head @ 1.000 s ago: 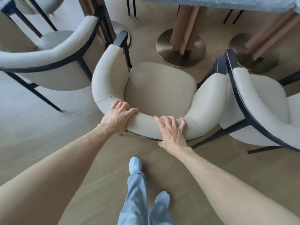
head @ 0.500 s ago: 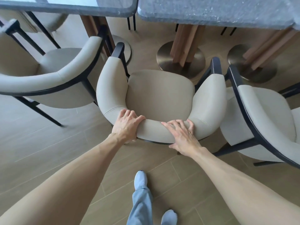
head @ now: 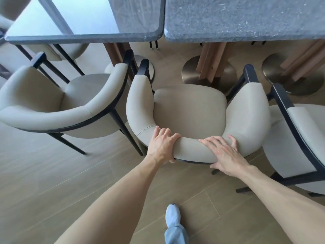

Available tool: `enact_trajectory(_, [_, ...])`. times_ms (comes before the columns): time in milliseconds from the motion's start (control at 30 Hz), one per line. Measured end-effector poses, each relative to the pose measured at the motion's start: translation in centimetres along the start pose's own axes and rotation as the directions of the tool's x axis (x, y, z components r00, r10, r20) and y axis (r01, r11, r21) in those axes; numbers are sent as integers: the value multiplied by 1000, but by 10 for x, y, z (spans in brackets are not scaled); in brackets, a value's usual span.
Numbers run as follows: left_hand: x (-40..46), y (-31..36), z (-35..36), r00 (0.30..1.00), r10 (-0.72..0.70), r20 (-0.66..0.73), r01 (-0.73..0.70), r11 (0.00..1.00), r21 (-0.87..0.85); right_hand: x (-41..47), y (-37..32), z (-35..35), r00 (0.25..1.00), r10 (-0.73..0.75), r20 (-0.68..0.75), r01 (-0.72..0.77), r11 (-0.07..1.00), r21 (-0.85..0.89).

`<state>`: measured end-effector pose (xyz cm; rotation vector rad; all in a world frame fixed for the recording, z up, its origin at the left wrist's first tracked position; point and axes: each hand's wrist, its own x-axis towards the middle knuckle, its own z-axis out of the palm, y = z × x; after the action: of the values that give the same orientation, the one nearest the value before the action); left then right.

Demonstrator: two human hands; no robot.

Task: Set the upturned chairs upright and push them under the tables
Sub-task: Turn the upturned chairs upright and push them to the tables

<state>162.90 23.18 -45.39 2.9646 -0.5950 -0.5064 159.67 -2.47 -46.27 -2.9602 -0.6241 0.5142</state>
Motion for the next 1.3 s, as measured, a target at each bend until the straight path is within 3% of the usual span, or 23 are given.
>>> enact_trajectory(667, [2, -3, 2, 999, 14, -38, -13, 999, 35, 0, 7, -5, 998, -66, 15, 66, 998, -20])
enact_trajectory(900, [16, 10, -2, 999, 16, -31, -17, 1000, -14, -1, 20, -16, 999, -3, 50, 6, 999, -45])
enact_trajectory(1300, [33, 11, 2, 995, 104, -7, -104, 992, -76, -5, 28, -11, 997, 42, -61, -47, 996, -78])
